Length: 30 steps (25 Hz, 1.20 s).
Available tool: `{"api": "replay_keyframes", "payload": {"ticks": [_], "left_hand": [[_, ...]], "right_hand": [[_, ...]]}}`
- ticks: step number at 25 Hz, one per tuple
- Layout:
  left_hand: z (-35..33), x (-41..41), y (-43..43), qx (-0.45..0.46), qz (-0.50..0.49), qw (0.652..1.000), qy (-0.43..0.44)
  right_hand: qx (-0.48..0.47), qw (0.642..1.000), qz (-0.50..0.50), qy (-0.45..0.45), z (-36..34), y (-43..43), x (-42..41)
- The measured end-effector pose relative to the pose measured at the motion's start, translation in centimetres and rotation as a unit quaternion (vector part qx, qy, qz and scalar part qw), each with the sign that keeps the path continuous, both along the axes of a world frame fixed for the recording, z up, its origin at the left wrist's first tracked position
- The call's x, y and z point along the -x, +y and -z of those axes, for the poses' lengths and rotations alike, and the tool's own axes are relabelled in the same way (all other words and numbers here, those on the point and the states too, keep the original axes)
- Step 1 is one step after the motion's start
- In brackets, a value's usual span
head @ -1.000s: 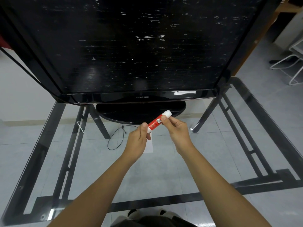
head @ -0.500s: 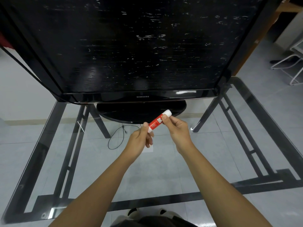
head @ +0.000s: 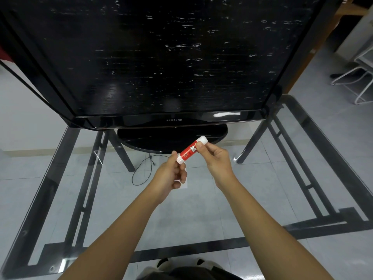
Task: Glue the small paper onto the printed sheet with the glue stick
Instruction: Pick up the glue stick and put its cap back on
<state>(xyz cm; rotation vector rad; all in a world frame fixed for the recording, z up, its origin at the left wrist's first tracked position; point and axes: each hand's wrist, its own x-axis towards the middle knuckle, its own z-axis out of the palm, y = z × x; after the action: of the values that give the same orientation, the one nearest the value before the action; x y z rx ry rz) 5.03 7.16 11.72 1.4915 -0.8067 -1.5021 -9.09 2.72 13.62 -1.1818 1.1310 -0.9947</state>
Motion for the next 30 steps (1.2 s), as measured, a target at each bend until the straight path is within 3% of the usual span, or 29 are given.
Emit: {"api": "replay_keyframes", "payload": {"ticks": [4, 8, 11, 13, 15, 16, 18, 20, 24, 30], "left_hand": [[0.4, -0.5, 0.8, 0.208, -0.001, 0.959, -0.19], [0.2, -0.5, 0.6, 0.233, 0.021, 0.935, -0.266], [-0.1, -0.3, 0.2, 0.163, 0.003, 0.967, -0.197], [-0.7, -0.4, -0.2, 0.034, 0.013, 0.998, -0.056], [-1.0, -0.3, -0.4, -0.042, 0.0, 0.999, 0.018], [-1.0, -0.3, -0.4, -0.032, -0.004, 0.999, -0.004], [-0.6, -0.2, 0.1, 0.079, -0.01, 0.99, -0.117], [-0.4, -0.5, 0.6, 0.192, 0.013, 0.956, -0.221], [-0.4, -0.8, 0.6, 0.219, 0.072, 0.911, -0.342], [-0.5, -0.4, 0.6, 0.199, 0.061, 0.954, -0.217]], "right_hand": [[-0.006, 1.0, 0.017, -0.002, 0.0, -0.1, 0.3], [0.003, 1.0, 0.003, -0.005, -0.2, -0.2, 0.3], [0.005, 1.0, -0.008, -0.015, -0.3, -0.3, 0.4], [0.006, 1.0, -0.019, -0.015, -0.2, -0.4, 0.5], [0.01, 0.999, -0.031, -0.013, 0.0, -0.4, 0.4], [0.01, 0.999, -0.032, -0.012, -0.1, -0.4, 0.4], [0.01, 1.0, -0.024, -0.014, -0.2, -0.6, 0.6], [0.008, 1.0, -0.02, -0.015, -0.3, -0.8, 0.8], [0.013, 0.999, -0.028, -0.008, -0.2, -0.9, 0.8], [0.017, 0.999, -0.029, -0.008, 0.5, -1.1, 1.2]]}}
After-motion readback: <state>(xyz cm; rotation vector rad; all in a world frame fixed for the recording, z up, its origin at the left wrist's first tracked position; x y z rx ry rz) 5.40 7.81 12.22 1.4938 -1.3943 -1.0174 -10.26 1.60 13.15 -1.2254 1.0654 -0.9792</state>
